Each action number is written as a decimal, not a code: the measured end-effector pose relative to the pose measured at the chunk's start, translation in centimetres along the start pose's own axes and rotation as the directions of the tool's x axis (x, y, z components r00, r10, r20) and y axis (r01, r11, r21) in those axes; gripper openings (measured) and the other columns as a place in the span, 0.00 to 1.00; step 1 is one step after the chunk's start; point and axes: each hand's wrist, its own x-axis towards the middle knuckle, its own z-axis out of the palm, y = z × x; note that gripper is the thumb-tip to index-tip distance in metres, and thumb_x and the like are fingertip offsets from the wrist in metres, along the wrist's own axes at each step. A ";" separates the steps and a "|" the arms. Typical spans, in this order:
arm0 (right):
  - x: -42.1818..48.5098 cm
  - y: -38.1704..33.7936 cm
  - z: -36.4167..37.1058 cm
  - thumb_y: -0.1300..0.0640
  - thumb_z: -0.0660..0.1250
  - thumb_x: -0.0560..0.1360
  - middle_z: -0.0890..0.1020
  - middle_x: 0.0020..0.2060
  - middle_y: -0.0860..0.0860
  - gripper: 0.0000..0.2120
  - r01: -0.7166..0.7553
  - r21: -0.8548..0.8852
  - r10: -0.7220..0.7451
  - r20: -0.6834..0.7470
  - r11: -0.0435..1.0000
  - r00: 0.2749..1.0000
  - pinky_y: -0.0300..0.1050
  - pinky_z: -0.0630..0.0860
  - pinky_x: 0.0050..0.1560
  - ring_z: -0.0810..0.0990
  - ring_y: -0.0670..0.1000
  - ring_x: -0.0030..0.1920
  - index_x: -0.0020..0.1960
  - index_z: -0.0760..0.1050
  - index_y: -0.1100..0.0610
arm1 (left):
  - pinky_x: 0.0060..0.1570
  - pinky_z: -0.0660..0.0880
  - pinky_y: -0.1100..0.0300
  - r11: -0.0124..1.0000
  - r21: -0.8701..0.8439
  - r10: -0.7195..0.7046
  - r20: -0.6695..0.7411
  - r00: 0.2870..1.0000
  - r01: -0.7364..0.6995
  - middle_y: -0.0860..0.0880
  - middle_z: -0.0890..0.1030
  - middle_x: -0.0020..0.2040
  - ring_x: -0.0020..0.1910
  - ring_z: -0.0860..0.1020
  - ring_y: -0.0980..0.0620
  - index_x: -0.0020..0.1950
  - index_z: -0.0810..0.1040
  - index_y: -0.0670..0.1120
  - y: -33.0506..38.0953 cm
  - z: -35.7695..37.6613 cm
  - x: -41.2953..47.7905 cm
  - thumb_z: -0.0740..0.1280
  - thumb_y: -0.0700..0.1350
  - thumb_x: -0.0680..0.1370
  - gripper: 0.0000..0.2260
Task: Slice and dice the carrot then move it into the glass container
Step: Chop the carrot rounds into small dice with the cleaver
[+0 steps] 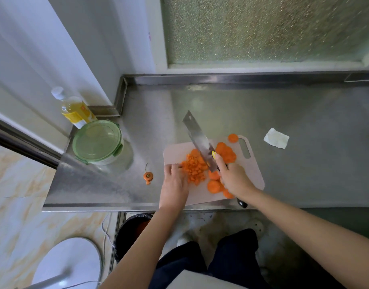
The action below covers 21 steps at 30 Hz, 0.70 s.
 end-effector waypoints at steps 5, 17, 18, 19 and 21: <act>1.0 0.4 -2.9 0.37 0.50 0.79 0.72 0.25 0.53 0.30 -0.025 -0.076 0.020 -0.076 0.997 0.997 0.45 0.65 0.38 0.71 0.54 0.31 0.27 0.66 0.57 | 0.59 0.69 0.51 0.984 0.123 0.122 0.063 0.991 -0.129 0.42 0.73 0.57 0.58 0.71 0.43 0.60 0.75 0.39 0.6 -0.5 2.7 0.64 0.38 0.77 0.12; 2.7 2.4 -5.7 0.39 0.49 0.81 0.74 0.27 0.57 0.31 -0.034 -0.121 0.018 -0.128 0.992 0.992 0.47 0.64 0.33 0.72 0.57 0.33 0.27 0.65 0.59 | 0.69 0.57 0.58 0.897 0.299 0.188 0.410 0.892 -0.326 0.49 0.64 0.74 0.72 0.62 0.48 0.72 0.66 0.48 4.1 1.7 8.5 0.59 0.40 0.79 0.21; 2.7 2.5 -5.8 0.40 0.49 0.81 0.74 0.28 0.57 0.31 -0.035 -0.125 0.019 -0.129 0.992 0.992 0.47 0.64 0.35 0.73 0.57 0.34 0.27 0.66 0.59 | 0.68 0.57 0.59 0.893 0.314 0.171 0.425 0.889 -0.322 0.47 0.66 0.73 0.71 0.63 0.47 0.72 0.67 0.48 4.2 1.9 8.9 0.60 0.41 0.79 0.21; 2.8 2.5 -5.8 0.40 0.49 0.81 0.75 0.29 0.58 0.31 -0.035 -0.129 0.018 -0.128 0.991 0.992 0.46 0.64 0.37 0.73 0.57 0.35 0.28 0.66 0.59 | 0.67 0.58 0.59 0.891 0.325 0.157 0.436 0.886 -0.318 0.46 0.69 0.70 0.69 0.65 0.46 0.71 0.68 0.47 4.4 2.0 9.3 0.61 0.41 0.78 0.21; 3.0 2.6 -5.9 0.41 0.48 0.81 0.75 0.30 0.58 0.31 -0.030 -0.138 0.013 -0.118 0.990 0.993 0.44 0.64 0.40 0.73 0.57 0.36 0.27 0.66 0.58 | 0.61 0.61 0.59 0.891 0.335 0.134 0.454 0.881 -0.308 0.43 0.73 0.63 0.63 0.68 0.43 0.65 0.74 0.45 4.6 2.4 9.8 0.62 0.40 0.76 0.17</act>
